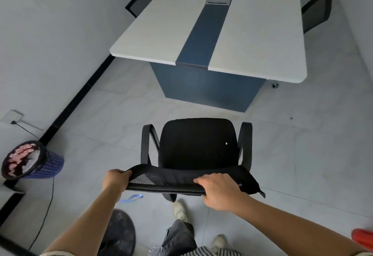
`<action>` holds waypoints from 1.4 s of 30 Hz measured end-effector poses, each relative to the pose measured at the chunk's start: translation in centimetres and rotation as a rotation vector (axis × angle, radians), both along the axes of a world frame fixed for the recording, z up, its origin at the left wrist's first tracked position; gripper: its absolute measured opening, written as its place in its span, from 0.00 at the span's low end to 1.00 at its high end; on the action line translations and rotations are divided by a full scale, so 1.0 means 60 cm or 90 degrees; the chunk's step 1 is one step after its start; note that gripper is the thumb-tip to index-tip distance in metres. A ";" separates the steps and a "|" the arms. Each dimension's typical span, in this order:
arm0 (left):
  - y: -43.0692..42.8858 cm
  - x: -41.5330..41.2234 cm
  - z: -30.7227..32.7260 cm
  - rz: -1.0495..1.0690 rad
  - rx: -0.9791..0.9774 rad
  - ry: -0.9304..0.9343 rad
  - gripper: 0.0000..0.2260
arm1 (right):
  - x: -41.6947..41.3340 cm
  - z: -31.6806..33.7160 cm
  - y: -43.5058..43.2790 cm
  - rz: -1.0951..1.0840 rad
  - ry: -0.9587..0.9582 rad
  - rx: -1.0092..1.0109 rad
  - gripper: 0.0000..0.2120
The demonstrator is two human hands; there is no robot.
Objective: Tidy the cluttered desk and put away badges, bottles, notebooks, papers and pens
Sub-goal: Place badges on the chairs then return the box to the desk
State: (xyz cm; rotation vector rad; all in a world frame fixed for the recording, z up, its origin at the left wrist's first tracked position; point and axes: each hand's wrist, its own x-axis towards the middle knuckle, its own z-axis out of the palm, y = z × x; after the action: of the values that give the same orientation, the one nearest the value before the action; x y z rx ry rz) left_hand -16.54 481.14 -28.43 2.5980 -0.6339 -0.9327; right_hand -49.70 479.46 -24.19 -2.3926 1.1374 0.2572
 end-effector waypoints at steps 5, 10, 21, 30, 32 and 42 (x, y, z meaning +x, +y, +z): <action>-0.037 0.002 0.003 0.020 0.000 0.021 0.12 | -0.001 0.005 -0.035 -0.008 -0.015 -0.031 0.23; -0.106 0.011 -0.003 0.031 -0.024 0.020 0.14 | 0.011 0.007 -0.100 -0.026 -0.018 -0.048 0.21; -0.330 0.061 -0.003 -0.047 -0.041 0.025 0.09 | 0.073 0.010 -0.306 -0.082 0.017 -0.050 0.19; -0.500 0.106 0.024 -0.085 -0.004 0.067 0.06 | 0.140 0.012 -0.450 -0.167 0.062 -0.017 0.19; -0.534 0.112 0.026 -0.086 -0.013 0.070 0.07 | 0.148 0.011 -0.473 -0.178 0.061 -0.017 0.19; -0.660 0.149 0.011 -0.101 -0.037 0.060 0.08 | 0.174 0.012 -0.576 -0.200 0.065 0.030 0.21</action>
State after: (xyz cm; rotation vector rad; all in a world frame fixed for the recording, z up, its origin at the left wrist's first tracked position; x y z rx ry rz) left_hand -7.62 441.57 -27.75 2.4649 -0.8395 -1.0604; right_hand -39.26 444.90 -23.46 -2.1409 1.5150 0.2984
